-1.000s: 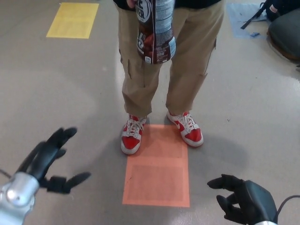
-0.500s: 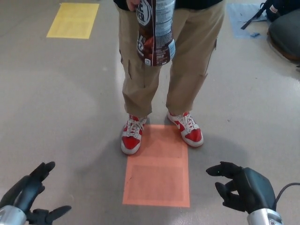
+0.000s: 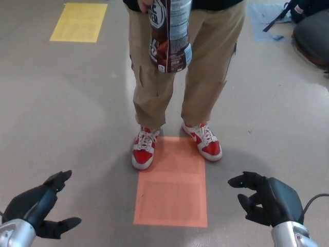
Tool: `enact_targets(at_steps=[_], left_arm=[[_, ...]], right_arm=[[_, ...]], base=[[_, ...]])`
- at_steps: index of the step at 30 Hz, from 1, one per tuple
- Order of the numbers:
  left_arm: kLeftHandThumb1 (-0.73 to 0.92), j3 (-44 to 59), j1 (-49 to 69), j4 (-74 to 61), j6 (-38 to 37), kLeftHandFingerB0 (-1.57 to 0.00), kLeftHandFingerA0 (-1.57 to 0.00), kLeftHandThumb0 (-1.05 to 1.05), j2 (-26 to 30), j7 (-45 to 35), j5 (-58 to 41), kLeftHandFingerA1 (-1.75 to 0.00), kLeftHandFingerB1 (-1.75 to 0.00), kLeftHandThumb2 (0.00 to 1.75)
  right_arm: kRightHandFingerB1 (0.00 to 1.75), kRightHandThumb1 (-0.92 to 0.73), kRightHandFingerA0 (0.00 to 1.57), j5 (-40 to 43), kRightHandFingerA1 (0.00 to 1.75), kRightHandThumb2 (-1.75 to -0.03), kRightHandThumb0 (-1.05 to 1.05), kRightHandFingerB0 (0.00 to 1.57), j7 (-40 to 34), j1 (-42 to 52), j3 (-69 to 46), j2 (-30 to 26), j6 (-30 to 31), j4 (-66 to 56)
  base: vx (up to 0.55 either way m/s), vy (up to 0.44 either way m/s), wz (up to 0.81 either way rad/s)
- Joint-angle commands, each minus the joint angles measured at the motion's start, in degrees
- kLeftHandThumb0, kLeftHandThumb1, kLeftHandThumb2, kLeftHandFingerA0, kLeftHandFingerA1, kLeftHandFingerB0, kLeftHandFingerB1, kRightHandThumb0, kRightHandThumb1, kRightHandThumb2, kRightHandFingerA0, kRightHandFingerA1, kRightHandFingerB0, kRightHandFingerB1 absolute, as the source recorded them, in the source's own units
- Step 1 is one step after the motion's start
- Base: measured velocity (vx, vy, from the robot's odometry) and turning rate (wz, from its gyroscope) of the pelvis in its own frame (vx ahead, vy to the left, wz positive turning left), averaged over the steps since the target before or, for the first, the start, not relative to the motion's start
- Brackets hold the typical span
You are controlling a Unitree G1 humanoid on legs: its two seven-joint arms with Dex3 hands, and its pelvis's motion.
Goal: The robot recieved a bottle of protein shake from a person using its left hand and then shake the protein up and down 2 two times and hand it back to the person
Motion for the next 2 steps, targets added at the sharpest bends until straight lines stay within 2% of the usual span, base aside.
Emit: enact_targets(at_steps=[1,2], left_arm=[[0.76,-0.6,1.2,1.1,-3.1,-0.10,-0.36,-0.64,0.4,6.8,3.7,-0.34,-0.25,0.62],[0.76,-0.6,1.2,1.1,-3.1,-0.10,-0.36,-0.64,0.4,6.8,3.7,-0.34,-0.25,0.62]], right_arm=[[0.45,-0.76,0.95,0.1,0.56,-0.64,-0.22,0.80,0.0,0.8,0.2,-0.2,1.5,0.4],[0.45,-0.76,0.95,0.1,0.56,-0.64,-0.22,0.80,0.0,0.8,0.2,-0.2,1.5,0.4]], base=[[0.00,0.000,0.00],[0.00,0.000,0.00]])
